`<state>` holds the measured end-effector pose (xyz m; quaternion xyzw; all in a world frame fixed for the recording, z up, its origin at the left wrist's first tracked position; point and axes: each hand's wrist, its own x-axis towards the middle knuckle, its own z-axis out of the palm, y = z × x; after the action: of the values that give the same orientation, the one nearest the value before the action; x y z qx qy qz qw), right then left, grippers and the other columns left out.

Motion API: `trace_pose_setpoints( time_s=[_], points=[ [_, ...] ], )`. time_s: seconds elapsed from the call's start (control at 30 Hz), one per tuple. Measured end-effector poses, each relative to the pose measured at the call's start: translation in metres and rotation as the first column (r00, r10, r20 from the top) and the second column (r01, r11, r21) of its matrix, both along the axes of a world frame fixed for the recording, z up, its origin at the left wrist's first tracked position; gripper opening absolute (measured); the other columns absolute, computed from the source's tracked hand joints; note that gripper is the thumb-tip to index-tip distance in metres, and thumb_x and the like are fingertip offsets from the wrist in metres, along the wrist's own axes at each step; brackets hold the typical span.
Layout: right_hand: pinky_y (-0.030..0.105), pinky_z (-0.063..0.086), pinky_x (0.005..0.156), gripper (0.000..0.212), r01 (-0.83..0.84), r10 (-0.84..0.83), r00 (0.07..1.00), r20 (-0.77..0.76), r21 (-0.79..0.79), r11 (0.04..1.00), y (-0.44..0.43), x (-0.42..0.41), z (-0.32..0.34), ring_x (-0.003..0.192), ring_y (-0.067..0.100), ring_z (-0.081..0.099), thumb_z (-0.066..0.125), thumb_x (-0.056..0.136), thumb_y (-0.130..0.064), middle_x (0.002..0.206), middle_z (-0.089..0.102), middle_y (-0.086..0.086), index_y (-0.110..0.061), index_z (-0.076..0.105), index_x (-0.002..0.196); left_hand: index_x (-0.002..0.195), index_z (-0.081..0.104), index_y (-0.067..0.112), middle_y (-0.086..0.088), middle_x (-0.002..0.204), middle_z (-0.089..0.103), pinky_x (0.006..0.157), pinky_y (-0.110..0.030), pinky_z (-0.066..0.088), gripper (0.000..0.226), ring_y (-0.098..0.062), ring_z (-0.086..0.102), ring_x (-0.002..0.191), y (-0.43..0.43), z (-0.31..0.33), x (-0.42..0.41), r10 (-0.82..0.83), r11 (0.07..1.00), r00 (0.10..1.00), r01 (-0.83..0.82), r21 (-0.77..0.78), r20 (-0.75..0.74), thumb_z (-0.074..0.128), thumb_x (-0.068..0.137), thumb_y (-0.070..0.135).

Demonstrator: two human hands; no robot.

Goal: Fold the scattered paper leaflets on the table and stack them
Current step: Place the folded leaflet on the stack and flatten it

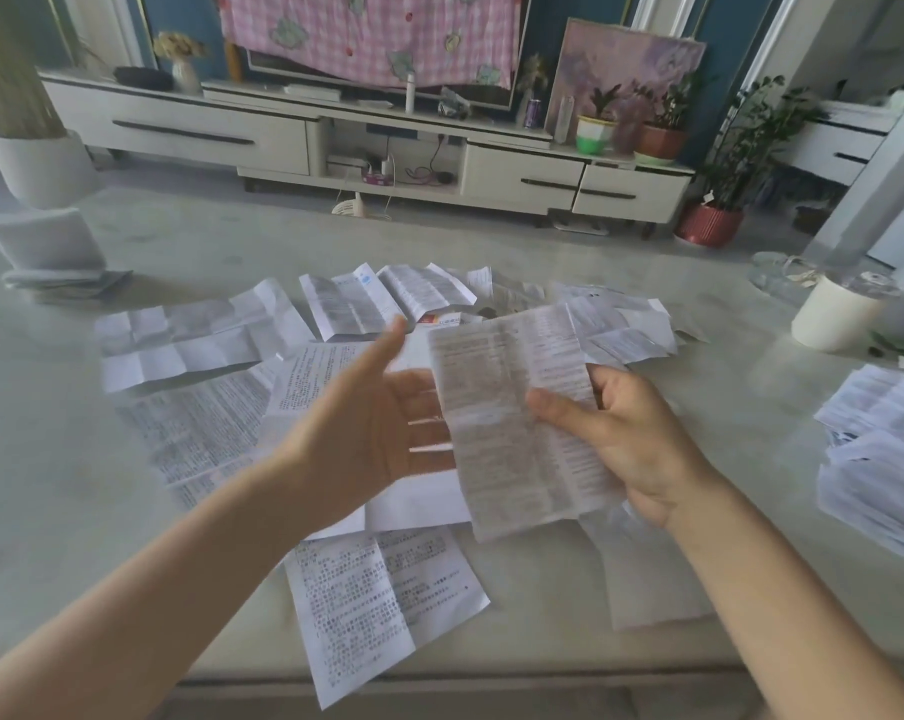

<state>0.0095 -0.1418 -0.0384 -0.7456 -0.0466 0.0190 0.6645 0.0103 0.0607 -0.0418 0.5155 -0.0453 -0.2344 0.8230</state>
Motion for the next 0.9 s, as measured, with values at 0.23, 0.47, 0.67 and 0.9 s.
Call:
trace_pose_setpoints(
  time_s=[0.23, 0.47, 0.67, 0.9],
  points=[
    [0.029, 0.056, 0.083, 0.033, -0.009, 0.011, 1.0, -0.021, 0.071, 0.997, 0.014, -0.006, -0.012, 0.093, 0.018, 0.07, 0.068, 0.072, -0.023, 0.099, 0.073, 0.005, -0.009, 0.066, 0.102, 0.093, 0.067, 0.005, -0.01, 0.089, 0.074, 0.07, -0.03, 0.059, 0.018, -0.022, 0.072, 0.083, -0.01, -0.019, -0.011, 0.127, 0.915, 0.955, -0.217, 0.341, 0.268, 0.053, 0.091, 0.015],
    [0.022, 0.055, 0.076, 0.032, -0.004, 0.006, 1.0, -0.018, 0.079, 0.997, 0.014, -0.008, -0.012, 0.093, 0.017, 0.07, 0.069, 0.067, -0.02, 0.098, 0.073, 0.004, -0.009, 0.069, 0.097, 0.084, 0.069, 0.003, -0.012, 0.083, 0.073, 0.067, -0.034, 0.059, 0.016, -0.022, 0.071, 0.076, -0.011, -0.02, -0.011, 0.183, 0.83, 0.912, -0.343, 0.44, 0.367, 0.058, 0.09, 0.013],
    [0.028, 0.056, 0.081, 0.039, -0.129, 0.165, 0.955, -0.248, 0.157, 0.979, 0.006, -0.008, -0.006, 0.096, 0.022, 0.069, 0.067, 0.07, -0.009, 0.105, 0.071, 0.009, -0.004, 0.064, 0.108, 0.086, 0.069, 0.004, -0.009, 0.083, 0.074, 0.065, -0.029, 0.059, 0.012, -0.022, 0.071, 0.078, -0.004, -0.019, -0.008, 0.134, 0.89, 0.95, -0.241, 0.386, 0.283, 0.059, 0.087, 0.01],
    [0.029, 0.055, 0.084, 0.032, -0.113, 0.13, 0.966, -0.223, 0.088, 0.99, 0.007, -0.015, -0.008, 0.098, 0.023, 0.068, 0.066, 0.076, -0.003, 0.105, 0.071, 0.01, -0.003, 0.065, 0.108, 0.086, 0.07, 0.008, -0.009, 0.091, 0.074, 0.074, -0.035, 0.059, 0.01, -0.024, 0.071, 0.086, -0.004, -0.022, -0.012, 0.046, 0.93, 0.977, -0.118, 0.347, 0.208, 0.065, 0.078, 0.01]
  ],
)
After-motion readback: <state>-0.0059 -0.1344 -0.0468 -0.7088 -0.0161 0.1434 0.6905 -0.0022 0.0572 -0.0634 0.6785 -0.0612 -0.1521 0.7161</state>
